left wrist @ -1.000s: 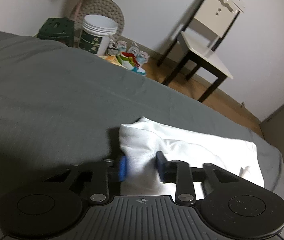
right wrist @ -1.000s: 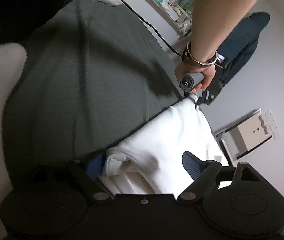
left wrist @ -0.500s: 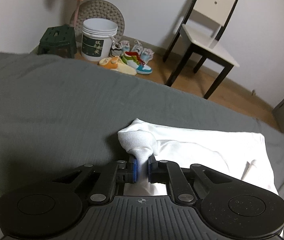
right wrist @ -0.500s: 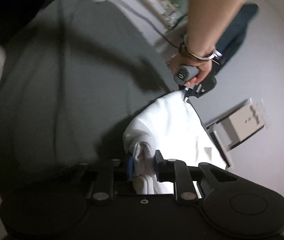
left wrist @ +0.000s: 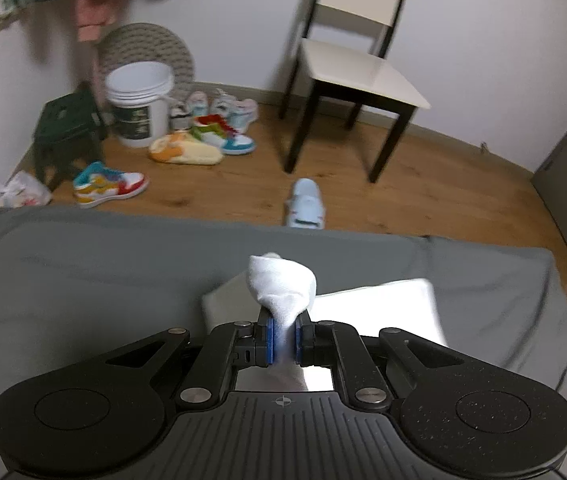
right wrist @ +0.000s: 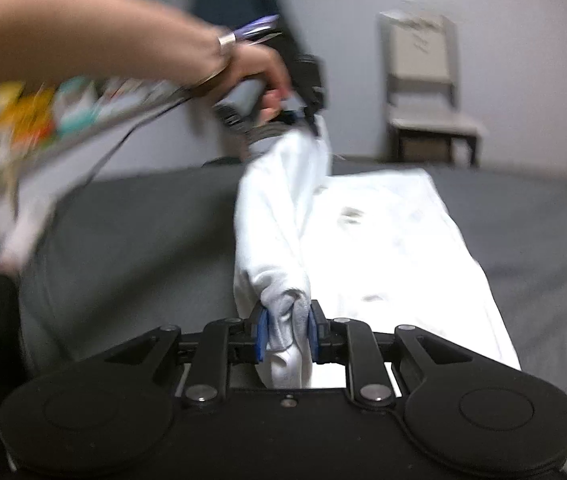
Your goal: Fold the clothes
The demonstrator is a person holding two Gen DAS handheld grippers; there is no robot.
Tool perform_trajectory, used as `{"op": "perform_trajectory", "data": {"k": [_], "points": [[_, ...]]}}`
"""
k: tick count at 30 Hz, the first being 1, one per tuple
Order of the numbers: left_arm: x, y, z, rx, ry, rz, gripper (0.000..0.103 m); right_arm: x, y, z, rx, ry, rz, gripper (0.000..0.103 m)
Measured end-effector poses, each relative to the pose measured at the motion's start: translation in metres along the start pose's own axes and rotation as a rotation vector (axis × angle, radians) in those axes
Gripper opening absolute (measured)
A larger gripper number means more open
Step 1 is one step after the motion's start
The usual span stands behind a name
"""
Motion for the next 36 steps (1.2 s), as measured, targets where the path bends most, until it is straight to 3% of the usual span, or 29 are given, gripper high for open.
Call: {"op": "perform_trajectory", "data": {"k": [5,10,11,12,17,19,21,22,24,26,30,34,36], "points": [[-0.055,-0.014,0.036,0.023,0.001,-0.045,0.009,-0.079,-0.007,0.000,0.048,-0.109,0.276,0.020],[-0.078,-0.040,0.076,0.047,0.051,-0.079,0.009,-0.139,-0.023,0.008,0.130,-0.244,0.464,0.019],[-0.081,-0.043,0.081,0.050,0.059,-0.083,0.009,-0.148,-0.026,0.010,0.143,-0.262,0.499,0.010],[-0.085,-0.045,0.084,0.051,0.066,-0.085,0.009,-0.154,-0.030,0.011,0.149,-0.272,0.529,0.009],[-0.102,-0.049,0.095,0.058,0.116,-0.068,0.010,-0.161,-0.043,0.016,0.181,-0.290,0.571,0.008],[-0.110,-0.046,0.095,0.070,0.123,-0.030,0.018,-0.158,-0.042,0.022,0.186,-0.300,0.544,0.011],[-0.119,-0.042,0.094,0.076,0.088,0.021,0.042,-0.153,-0.040,0.024,0.168,-0.312,0.512,0.019],[-0.122,-0.038,0.091,0.066,0.063,0.032,0.048,-0.150,-0.038,0.024,0.157,-0.314,0.491,0.023],[-0.126,-0.030,0.079,0.028,0.012,0.031,0.076,-0.145,-0.032,0.021,0.134,-0.314,0.446,0.036],[-0.127,-0.023,0.061,-0.012,-0.022,0.023,0.085,-0.141,-0.025,0.017,0.115,-0.309,0.404,0.041],[-0.125,-0.034,0.008,-0.017,-0.145,0.077,0.085,-0.140,-0.013,0.018,0.116,-0.259,0.327,0.051],[-0.117,-0.089,-0.077,-0.032,-0.362,0.251,0.085,-0.157,0.002,0.026,0.170,-0.101,0.349,0.062],[-0.109,-0.127,-0.124,-0.076,-0.428,0.383,0.085,-0.172,0.006,0.032,0.201,-0.010,0.448,0.064]]}}
Point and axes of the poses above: each gripper's, at about its wrist camera, not at the fingertips, and z roughly the way its jaws point, x to its left, y to its top, the point moved 5 cm from there along z, roughly the way its jaws point, and after that the axes turned 12 degrees about -x, right-handed, at the moved point
